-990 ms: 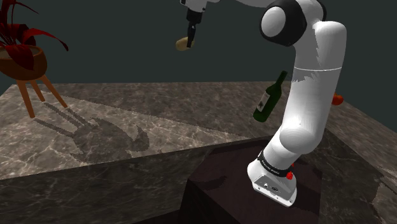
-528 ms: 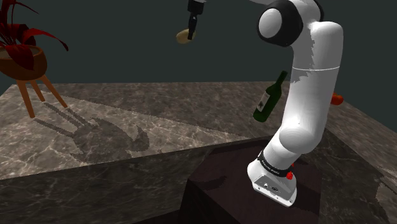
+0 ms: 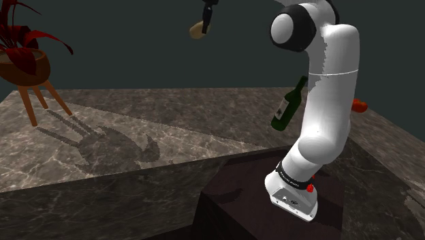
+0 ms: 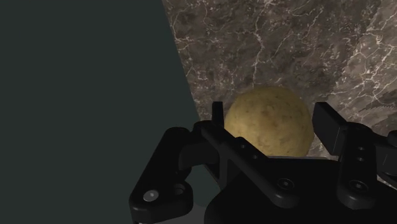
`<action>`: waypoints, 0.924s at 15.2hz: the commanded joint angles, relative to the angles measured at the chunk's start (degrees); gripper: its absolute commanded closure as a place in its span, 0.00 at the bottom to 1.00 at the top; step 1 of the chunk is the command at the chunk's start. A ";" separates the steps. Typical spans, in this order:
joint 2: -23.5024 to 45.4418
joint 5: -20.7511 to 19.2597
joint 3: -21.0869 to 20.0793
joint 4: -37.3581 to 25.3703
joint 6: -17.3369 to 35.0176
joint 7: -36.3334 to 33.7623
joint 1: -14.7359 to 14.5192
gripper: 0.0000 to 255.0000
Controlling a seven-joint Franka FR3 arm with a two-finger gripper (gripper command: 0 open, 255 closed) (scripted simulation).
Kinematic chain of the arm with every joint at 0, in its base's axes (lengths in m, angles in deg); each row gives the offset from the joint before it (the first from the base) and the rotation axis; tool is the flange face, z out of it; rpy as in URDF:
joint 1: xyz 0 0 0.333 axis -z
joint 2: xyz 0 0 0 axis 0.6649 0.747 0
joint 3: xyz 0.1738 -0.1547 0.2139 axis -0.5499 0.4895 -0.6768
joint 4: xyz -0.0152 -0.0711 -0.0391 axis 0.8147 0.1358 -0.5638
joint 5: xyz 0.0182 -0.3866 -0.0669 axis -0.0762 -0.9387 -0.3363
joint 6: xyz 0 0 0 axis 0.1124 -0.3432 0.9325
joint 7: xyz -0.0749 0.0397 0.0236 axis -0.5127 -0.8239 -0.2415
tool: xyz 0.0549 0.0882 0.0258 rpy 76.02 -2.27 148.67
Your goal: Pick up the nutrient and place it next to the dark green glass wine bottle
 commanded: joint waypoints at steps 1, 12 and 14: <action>1.07 0.29 -0.03 -3.35 -2.32 -0.08 0.52 1.00; -27.66 -7.04 1.60 35.49 8.51 1.99 -2.37 1.00; -32.25 -8.36 1.70 40.53 9.14 2.20 -2.13 1.00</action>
